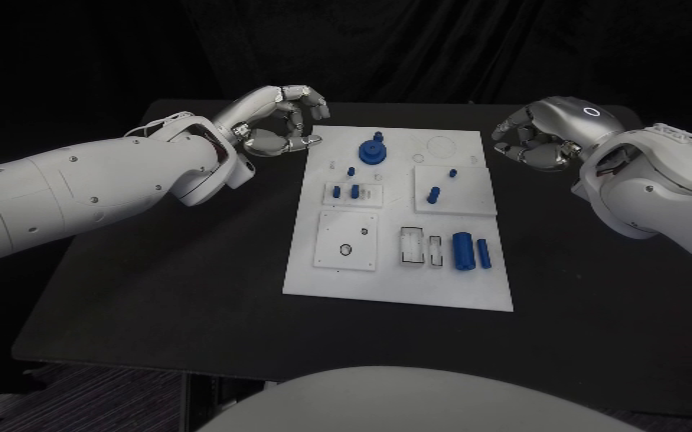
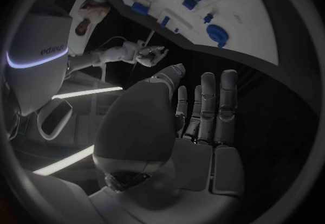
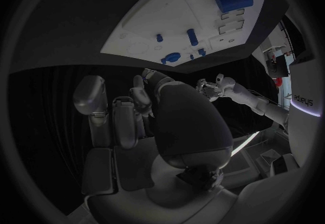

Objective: Assemble the parts on the task board

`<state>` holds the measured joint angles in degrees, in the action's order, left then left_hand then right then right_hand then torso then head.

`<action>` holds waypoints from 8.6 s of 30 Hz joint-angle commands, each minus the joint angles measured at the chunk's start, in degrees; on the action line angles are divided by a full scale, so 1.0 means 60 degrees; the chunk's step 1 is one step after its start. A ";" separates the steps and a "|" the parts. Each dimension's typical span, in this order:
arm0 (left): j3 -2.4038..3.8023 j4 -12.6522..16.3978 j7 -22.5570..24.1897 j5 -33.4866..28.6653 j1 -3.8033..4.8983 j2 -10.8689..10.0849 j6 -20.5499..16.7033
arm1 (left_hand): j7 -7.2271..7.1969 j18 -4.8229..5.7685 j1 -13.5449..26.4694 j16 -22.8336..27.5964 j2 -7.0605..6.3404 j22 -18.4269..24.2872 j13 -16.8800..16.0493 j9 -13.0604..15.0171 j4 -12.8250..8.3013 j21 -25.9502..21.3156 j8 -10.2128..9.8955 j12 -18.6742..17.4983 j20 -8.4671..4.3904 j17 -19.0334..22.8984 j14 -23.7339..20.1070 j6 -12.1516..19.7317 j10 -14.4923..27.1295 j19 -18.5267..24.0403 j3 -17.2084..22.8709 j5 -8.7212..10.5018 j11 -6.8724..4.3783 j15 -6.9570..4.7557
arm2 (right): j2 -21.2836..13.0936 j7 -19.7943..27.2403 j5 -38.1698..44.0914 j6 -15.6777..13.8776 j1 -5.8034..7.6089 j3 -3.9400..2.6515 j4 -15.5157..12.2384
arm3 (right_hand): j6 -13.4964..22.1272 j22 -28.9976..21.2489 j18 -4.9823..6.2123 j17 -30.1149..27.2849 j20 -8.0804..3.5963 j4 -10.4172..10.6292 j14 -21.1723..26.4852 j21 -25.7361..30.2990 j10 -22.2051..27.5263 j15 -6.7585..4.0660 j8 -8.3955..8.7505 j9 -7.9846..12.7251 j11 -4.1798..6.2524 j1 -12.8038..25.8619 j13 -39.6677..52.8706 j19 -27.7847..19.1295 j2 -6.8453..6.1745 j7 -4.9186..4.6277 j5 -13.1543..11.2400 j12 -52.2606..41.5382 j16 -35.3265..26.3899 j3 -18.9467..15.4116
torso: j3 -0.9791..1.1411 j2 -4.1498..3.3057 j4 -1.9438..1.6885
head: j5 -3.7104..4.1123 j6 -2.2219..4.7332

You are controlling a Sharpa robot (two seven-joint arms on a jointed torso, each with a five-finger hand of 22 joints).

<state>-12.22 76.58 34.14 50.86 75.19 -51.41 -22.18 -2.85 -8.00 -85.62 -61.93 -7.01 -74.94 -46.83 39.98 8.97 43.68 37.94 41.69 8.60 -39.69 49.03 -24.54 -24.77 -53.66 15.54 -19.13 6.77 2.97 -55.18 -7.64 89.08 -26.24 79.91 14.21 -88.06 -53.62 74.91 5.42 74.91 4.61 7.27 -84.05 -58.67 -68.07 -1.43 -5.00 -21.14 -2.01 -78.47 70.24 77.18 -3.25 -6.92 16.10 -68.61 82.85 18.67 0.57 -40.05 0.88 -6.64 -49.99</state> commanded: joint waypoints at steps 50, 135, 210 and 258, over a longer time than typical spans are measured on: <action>0.0003 0.0872 0.2201 -0.3570 -0.1087 -0.0887 0.2011 | 0.0406 -0.0398 -0.1105 0.0524 0.0483 0.0343 0.1879 -0.2449 -0.0312 -0.1435 -0.0517 -0.0337 0.0133 0.0704 -0.0409 -0.0297 0.0675 0.1083 -0.0628 0.0010 0.0112 0.0056 | 0.0905 0.0604 0.0507 0.1913 -0.0359 -0.0008 0.0691 | 0.1247 0.0648 0.0493 -0.0940 0.0655 -0.0033 0.0865 0.3197 0.4869 0.0684 0.0130 -0.0261 -0.0876 -0.0072 -0.6043 -0.1319 -0.0501 -0.0153 0.0016 0.6751 -0.1178 0.0172 | -0.0577 0.0093 -0.0410 | 0.1459 -0.0002; 0.0002 0.0523 0.1777 -0.3570 -0.1310 -0.0668 0.2691 | 0.0433 -0.0358 -0.1401 0.1592 0.0939 0.1881 0.3207 -0.4001 -0.0089 -0.3904 -0.1285 0.0110 0.0307 0.1614 -0.1037 -0.0781 0.1103 0.0972 -0.1522 -0.0013 0.0304 0.0303 | 0.2065 0.1085 0.0395 0.2371 -0.0903 -0.0011 0.2491 | -0.0389 0.0873 0.0358 -0.0784 0.0375 -0.0759 0.0512 0.2276 0.3037 0.0362 -0.0637 -0.1201 -0.0470 -0.0290 -0.6962 -0.0683 0.0067 -0.0059 0.0016 0.6779 -0.0808 0.0308 | -0.0667 0.0101 -0.0455 | 0.1324 -0.0002; 0.0001 0.0461 0.2089 -0.4022 -0.1402 -0.0710 0.2706 | 0.0724 0.0128 -0.1797 0.4081 0.1456 0.0020 0.4564 -0.4807 -0.0490 -0.4819 -0.1427 0.0787 0.0376 0.2855 -0.3365 -0.1291 0.1527 0.3186 -0.1969 -0.0019 0.0464 0.0844 | 0.1496 0.1290 0.0269 0.0868 -0.0247 -0.0018 -0.1019 | -0.0818 0.1015 0.0247 -0.0494 0.0201 -0.1114 0.0216 0.1512 0.1940 0.0185 -0.0809 -0.1810 -0.0275 -0.0301 -0.7635 -0.0330 0.0093 0.0023 0.0017 0.7469 -0.0571 0.0145 | -0.0677 0.0140 -0.0465 | 0.0709 -0.0002; 0.0001 0.0571 0.2668 -0.3477 -0.1679 -0.0607 0.1182 | 0.1144 0.0496 0.0040 0.3874 -0.1181 -0.0244 0.4680 -0.4777 -0.2220 -0.3022 -0.1605 0.1029 0.0188 0.3239 -0.3108 -0.2114 0.1288 0.3751 0.3718 -0.7610 0.0360 0.1018 | 0.2802 0.0522 0.0484 0.2201 -0.1176 -0.0020 -0.0607 | -0.0679 0.0983 0.0253 -0.0492 0.0226 -0.1075 0.0200 0.1616 0.2008 0.0242 -0.0625 -0.1760 -0.0356 -0.0143 -0.7715 -0.0363 -0.0032 -0.0052 0.0019 0.7626 -0.0567 0.0091 | -0.0696 0.0136 -0.0438 | 0.0202 -0.0002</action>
<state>-12.26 79.83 38.94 28.78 65.21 -55.07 -14.28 4.41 -5.21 -85.17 -38.11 -13.39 -74.93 -18.49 11.10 -4.35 25.42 28.04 47.31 9.73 -20.03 31.13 -37.58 -17.63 -31.44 37.35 -60.57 9.04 9.01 -38.50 -2.08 90.74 -14.28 73.02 14.12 -91.81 -57.69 74.93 7.56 71.93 5.74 0.70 -82.57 -49.18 -56.21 -0.26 -8.56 -31.66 -3.79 -79.75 24.03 74.84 -3.19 -7.12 15.86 -23.12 79.22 19.35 -3.64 -39.23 -1.79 -5.38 -49.99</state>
